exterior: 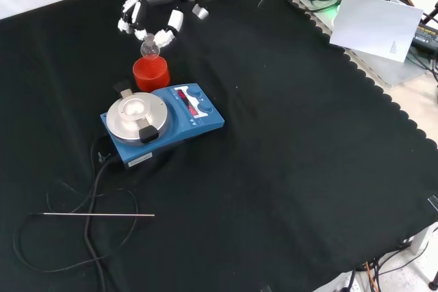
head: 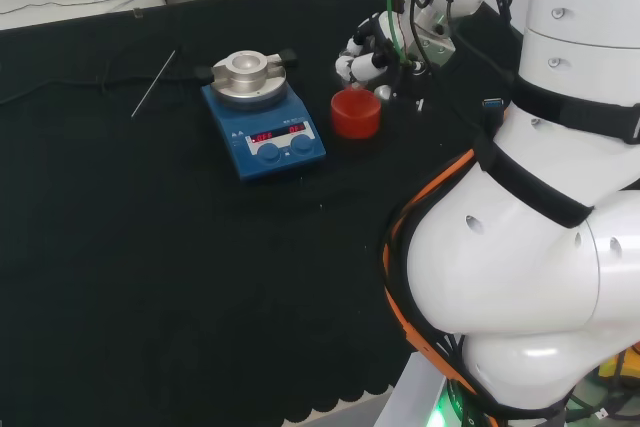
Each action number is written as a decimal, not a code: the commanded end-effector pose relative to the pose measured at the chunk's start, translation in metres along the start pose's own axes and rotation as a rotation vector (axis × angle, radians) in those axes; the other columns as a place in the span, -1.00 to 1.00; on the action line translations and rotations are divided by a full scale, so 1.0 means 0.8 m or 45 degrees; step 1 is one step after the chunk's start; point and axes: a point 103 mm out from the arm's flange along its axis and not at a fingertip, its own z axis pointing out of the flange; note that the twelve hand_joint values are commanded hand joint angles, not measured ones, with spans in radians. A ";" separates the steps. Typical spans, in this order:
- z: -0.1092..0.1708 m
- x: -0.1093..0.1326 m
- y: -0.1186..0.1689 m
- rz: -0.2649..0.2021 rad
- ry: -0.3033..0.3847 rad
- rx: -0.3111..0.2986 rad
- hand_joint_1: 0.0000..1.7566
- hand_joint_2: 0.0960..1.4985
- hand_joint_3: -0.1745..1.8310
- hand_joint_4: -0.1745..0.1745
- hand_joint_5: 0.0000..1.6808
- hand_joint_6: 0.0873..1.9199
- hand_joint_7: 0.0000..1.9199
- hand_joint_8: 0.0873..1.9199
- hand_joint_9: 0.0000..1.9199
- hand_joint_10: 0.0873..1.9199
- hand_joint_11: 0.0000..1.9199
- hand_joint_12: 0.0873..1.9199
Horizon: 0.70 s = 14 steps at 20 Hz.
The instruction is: Place the round-bottom flask on the heater.
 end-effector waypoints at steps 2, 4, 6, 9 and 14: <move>-0.007 0.016 0.005 -0.019 0.022 -0.001 0.27 -0.29 0.02 1.00 0.43 -0.11 -0.45 -0.49 -0.27 -0.50 -0.61 0.29; -0.012 0.018 0.008 -0.025 0.022 -0.003 0.27 -0.29 0.02 1.00 0.43 -0.11 -0.45 -0.49 -0.27 -0.50 -0.61 0.29; -0.014 0.024 0.013 -0.031 0.022 -0.006 0.27 -0.29 0.02 1.00 0.43 -0.11 -0.45 -0.49 -0.27 -0.50 -0.61 0.29; -0.015 0.041 0.020 -0.050 0.029 -0.008 0.27 -0.29 0.02 1.00 0.43 -0.11 -0.45 -0.49 -0.27 -0.50 -0.61 0.29; -0.014 0.081 0.035 -0.097 0.047 -0.009 0.27 -0.29 0.03 1.00 0.43 -0.12 -0.44 -0.49 -0.27 -0.50 -0.61 0.29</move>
